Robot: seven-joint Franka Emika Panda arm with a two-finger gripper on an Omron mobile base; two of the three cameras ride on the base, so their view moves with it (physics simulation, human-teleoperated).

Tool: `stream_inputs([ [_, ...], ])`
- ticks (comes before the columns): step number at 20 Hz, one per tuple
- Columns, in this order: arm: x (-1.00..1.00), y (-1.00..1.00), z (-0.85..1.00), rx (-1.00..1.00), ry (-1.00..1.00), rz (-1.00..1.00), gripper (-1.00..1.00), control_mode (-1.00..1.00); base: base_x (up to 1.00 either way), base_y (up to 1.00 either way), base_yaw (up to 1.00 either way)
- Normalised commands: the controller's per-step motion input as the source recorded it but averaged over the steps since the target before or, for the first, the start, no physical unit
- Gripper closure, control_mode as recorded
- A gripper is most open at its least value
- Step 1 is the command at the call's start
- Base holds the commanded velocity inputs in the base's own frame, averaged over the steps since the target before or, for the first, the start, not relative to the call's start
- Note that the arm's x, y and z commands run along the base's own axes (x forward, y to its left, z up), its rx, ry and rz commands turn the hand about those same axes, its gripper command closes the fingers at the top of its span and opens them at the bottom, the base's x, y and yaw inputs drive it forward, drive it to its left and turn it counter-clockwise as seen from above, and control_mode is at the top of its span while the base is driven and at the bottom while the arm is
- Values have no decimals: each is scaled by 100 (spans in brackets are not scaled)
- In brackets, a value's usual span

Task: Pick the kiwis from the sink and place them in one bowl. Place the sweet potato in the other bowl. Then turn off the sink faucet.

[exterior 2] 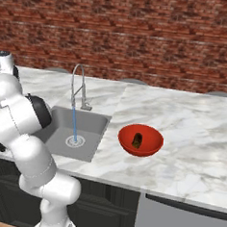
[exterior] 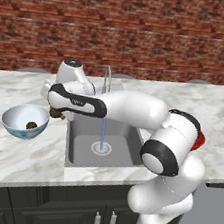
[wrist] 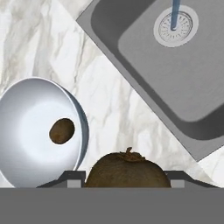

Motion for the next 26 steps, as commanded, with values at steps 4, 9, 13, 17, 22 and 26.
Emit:
stream_inputs([
  [4,0,16,0,0,-2,-7,100,-100,0,0,0],
  [9,5,13,0,0,0,-10,100,-100,0,0,0],
  [13,8,24,-7,0,0,-11,100,-100,0,0,0],
  [17,19,29,-21,0,0,-6,100,-100,0,0,0],
  [22,23,34,-4,0,0,-6,100,-100,0,0,0],
  [26,28,34,0,0,4,-6,100,-100,0,0,0],
])
